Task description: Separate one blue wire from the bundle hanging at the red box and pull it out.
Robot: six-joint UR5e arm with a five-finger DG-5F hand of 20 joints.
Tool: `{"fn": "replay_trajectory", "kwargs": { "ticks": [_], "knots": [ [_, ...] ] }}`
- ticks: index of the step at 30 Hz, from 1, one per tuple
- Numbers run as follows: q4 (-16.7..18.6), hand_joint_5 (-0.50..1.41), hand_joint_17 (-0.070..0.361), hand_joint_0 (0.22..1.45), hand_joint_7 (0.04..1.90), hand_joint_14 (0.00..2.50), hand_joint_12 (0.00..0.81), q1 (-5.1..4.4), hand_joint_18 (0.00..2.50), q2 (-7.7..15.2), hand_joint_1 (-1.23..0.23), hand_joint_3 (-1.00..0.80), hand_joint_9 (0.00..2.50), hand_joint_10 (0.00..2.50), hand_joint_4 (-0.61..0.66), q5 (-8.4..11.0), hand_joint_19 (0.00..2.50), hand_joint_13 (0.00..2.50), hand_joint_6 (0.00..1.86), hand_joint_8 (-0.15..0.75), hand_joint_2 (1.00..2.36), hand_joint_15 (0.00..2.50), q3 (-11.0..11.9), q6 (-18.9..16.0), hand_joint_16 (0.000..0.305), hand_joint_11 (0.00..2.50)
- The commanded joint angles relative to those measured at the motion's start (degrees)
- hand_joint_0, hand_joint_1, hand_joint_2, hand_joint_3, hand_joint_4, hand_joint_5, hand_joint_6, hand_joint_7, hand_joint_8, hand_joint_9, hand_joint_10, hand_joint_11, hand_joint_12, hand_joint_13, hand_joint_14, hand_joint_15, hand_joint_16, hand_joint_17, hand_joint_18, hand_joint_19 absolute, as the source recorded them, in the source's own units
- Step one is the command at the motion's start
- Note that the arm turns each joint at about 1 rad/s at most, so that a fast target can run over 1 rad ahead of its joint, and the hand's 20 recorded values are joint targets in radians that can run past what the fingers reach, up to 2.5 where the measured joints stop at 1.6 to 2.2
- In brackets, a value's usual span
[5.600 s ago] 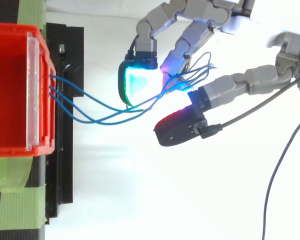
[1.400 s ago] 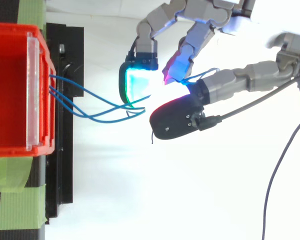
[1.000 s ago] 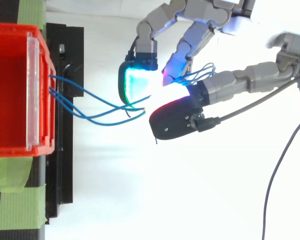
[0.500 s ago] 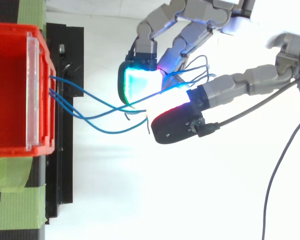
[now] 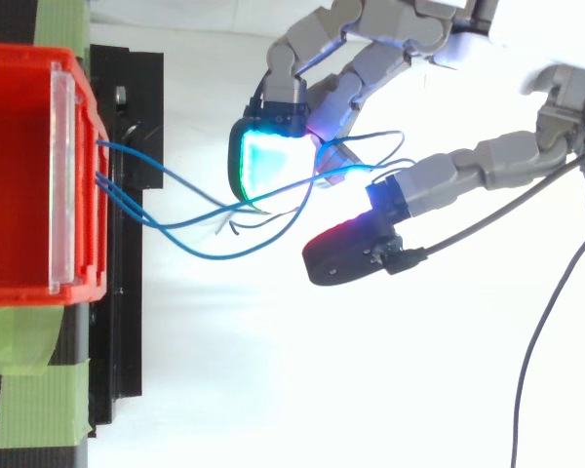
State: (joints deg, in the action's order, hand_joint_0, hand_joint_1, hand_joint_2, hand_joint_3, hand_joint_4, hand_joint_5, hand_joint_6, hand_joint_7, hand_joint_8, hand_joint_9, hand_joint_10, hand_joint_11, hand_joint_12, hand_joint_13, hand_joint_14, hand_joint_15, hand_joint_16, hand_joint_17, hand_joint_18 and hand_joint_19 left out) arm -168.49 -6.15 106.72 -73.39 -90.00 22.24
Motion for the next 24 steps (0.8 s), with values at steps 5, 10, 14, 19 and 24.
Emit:
{"fn": "replay_trajectory", "kwargs": {
  "ticks": [5,10,14,19,24],
  "knots": [
    [0.00,-0.25,0.125,0.65,0.89,0.02,0.457,0.00,0.80,-0.02,-1.00,-0.26,0.73,0.08,0.20,0.00,0.56,0.62,0.92,0.310,1.02,0.69,0.00,-0.27,0.056,1.65],
    [0.00,-0.25,0.126,0.60,0.89,0.02,0.465,0.00,0.78,-0.02,-0.94,-0.32,0.76,0.02,0.19,0.09,0.61,0.64,0.91,0.315,1.01,0.71,0.00,-0.88,0.056,1.68],
    [0.00,-0.25,0.131,0.55,0.90,0.02,0.474,0.00,0.78,-0.02,-0.94,-0.43,0.76,0.00,0.19,0.09,0.63,0.64,0.89,0.321,1.00,0.72,0.00,-1.06,0.058,1.67],
    [0.00,-0.24,0.137,0.50,0.88,0.02,0.488,0.00,0.78,-0.02,-0.91,-0.50,0.77,0.03,0.20,0.09,0.63,0.64,0.89,0.338,1.00,0.72,0.00,-1.06,0.061,1.63],
    [-0.09,-0.22,0.136,0.50,0.89,0.02,0.495,0.00,0.82,0.06,-0.79,-0.50,0.86,0.02,0.19,0.09,0.66,0.70,0.88,0.350,1.00,0.72,0.00,-1.06,0.060,1.63]
  ]
}}
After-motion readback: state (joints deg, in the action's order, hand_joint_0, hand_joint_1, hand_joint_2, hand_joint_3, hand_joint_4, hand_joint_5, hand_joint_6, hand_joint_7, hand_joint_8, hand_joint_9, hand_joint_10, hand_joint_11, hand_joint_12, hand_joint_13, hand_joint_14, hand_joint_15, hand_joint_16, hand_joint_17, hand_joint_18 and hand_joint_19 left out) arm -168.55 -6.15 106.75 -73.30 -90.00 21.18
